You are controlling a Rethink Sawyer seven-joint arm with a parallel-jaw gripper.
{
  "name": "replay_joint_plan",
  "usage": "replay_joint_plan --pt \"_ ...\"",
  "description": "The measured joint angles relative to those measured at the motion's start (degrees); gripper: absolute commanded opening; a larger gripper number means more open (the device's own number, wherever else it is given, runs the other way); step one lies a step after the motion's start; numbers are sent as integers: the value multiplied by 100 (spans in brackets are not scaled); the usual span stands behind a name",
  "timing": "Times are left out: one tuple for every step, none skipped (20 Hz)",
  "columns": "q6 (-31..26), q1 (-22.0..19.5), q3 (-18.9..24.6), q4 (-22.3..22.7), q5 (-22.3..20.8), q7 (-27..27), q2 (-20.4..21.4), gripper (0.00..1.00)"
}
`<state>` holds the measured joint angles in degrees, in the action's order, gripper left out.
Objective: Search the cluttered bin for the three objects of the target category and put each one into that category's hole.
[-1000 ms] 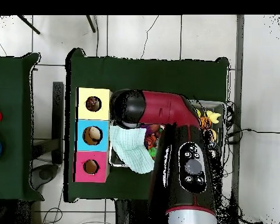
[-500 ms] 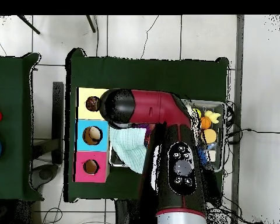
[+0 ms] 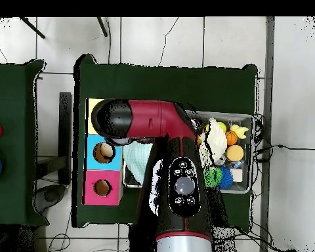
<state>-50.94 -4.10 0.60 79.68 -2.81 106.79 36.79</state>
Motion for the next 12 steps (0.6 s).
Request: replay_joint_plan --pt "-4 35 -2 -2 31 0 -6 0" --pt "-7 69 -3 -3 61 0 -12 0" --pt "-7 90 -7 -3 76 0 -17 0" --pt "-8 112 -12 -4 91 0 -24 0" --pt "-8 133 -17 -4 105 0 -32 0" --pt "-7 212 -42 -19 160 4 -74 0" --pt "-7 246 -50 -29 180 5 -95 0" --pt "-7 292 -62 -44 204 11 -125 0" --pt "-7 337 -74 -59 227 17 -155 0" --pt "-7 360 -81 -69 238 23 -171 0" --pt "-7 383 -88 -79 249 30 -187 0" --pt "-7 459 -117 -121 280 52 -251 0"
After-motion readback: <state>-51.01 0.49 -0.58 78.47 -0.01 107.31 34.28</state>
